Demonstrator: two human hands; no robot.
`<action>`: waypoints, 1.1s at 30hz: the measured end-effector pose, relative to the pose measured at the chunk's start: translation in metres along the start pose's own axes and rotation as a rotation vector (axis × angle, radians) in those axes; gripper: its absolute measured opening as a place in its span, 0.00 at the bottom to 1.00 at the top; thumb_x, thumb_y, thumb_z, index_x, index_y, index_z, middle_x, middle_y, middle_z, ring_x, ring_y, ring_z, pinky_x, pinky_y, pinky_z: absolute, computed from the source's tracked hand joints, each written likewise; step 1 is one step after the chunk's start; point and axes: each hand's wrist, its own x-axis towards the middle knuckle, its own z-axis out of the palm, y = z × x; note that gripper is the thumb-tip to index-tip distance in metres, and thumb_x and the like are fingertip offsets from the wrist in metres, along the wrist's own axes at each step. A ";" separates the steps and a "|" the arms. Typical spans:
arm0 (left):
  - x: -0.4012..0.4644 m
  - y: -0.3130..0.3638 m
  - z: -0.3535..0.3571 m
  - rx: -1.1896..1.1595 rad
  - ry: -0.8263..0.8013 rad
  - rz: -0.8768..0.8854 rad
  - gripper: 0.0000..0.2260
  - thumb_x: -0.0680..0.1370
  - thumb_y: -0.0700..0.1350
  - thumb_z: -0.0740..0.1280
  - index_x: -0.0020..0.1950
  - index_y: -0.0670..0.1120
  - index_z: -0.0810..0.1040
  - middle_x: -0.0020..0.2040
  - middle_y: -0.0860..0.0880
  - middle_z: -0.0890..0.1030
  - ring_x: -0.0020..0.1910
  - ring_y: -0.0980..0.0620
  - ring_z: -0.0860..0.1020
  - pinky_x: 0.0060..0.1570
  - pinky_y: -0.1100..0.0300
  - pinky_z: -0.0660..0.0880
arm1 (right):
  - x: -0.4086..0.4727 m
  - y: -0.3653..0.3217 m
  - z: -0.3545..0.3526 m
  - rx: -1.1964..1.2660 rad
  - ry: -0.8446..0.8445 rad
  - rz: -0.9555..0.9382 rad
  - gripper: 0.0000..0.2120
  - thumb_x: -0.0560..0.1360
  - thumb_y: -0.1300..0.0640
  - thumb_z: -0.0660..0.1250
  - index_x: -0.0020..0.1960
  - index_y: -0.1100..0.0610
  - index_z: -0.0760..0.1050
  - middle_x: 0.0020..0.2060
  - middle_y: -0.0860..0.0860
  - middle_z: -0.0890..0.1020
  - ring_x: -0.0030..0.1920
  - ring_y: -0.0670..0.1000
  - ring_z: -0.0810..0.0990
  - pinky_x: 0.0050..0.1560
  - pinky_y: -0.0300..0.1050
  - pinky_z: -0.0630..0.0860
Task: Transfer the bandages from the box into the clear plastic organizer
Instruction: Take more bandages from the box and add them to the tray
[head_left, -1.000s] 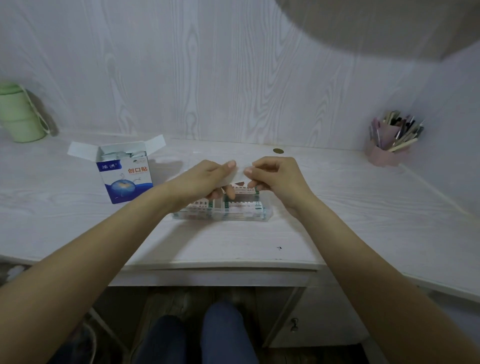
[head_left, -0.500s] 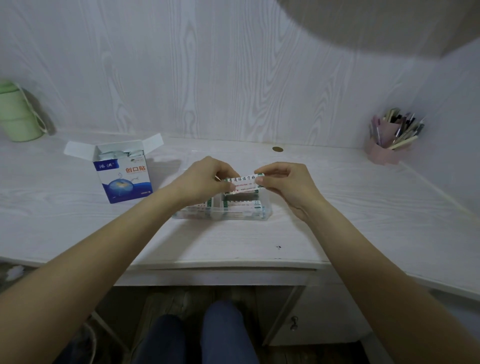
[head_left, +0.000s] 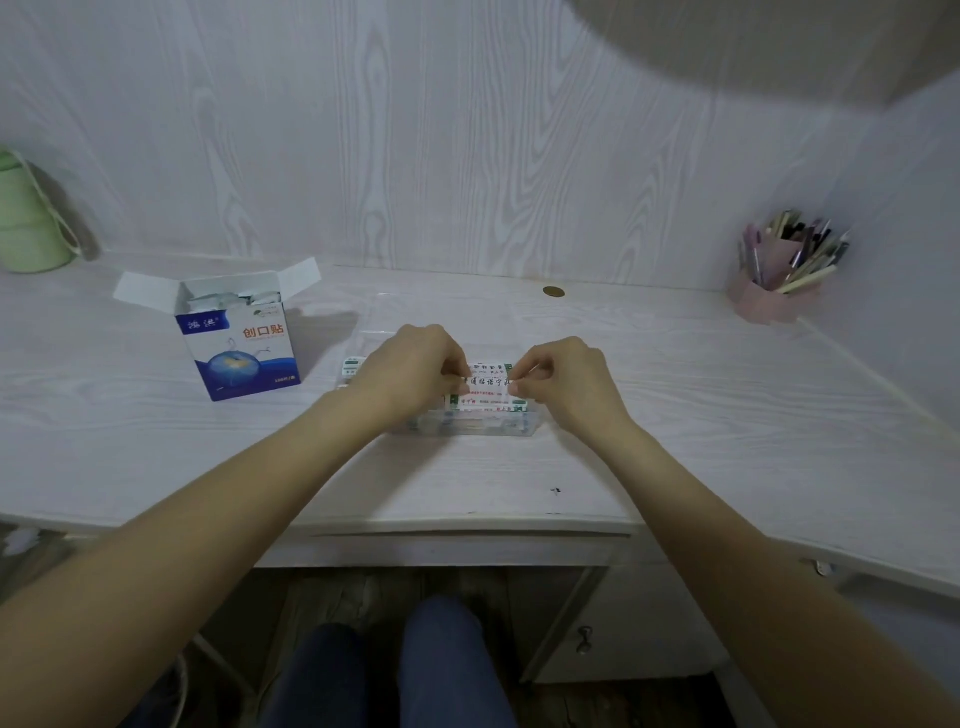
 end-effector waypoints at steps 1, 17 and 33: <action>0.000 0.000 0.001 0.017 -0.002 0.000 0.08 0.74 0.43 0.71 0.53 0.45 0.83 0.47 0.47 0.84 0.44 0.50 0.78 0.49 0.58 0.75 | 0.000 0.000 0.001 -0.031 -0.008 0.000 0.05 0.69 0.59 0.74 0.38 0.51 0.80 0.29 0.43 0.77 0.35 0.45 0.77 0.42 0.43 0.75; -0.002 0.002 0.000 0.283 -0.035 0.002 0.07 0.74 0.43 0.70 0.52 0.47 0.82 0.54 0.46 0.72 0.52 0.44 0.75 0.47 0.56 0.71 | 0.004 -0.015 0.000 -0.313 -0.131 0.000 0.01 0.70 0.57 0.73 0.40 0.53 0.81 0.36 0.47 0.80 0.40 0.49 0.76 0.31 0.40 0.64; 0.007 0.003 0.004 0.363 -0.129 -0.022 0.10 0.76 0.45 0.67 0.56 0.45 0.80 0.56 0.44 0.72 0.55 0.43 0.74 0.47 0.55 0.70 | 0.014 -0.014 0.002 -0.391 -0.223 0.062 0.03 0.71 0.54 0.72 0.42 0.53 0.81 0.40 0.51 0.80 0.44 0.53 0.78 0.39 0.43 0.68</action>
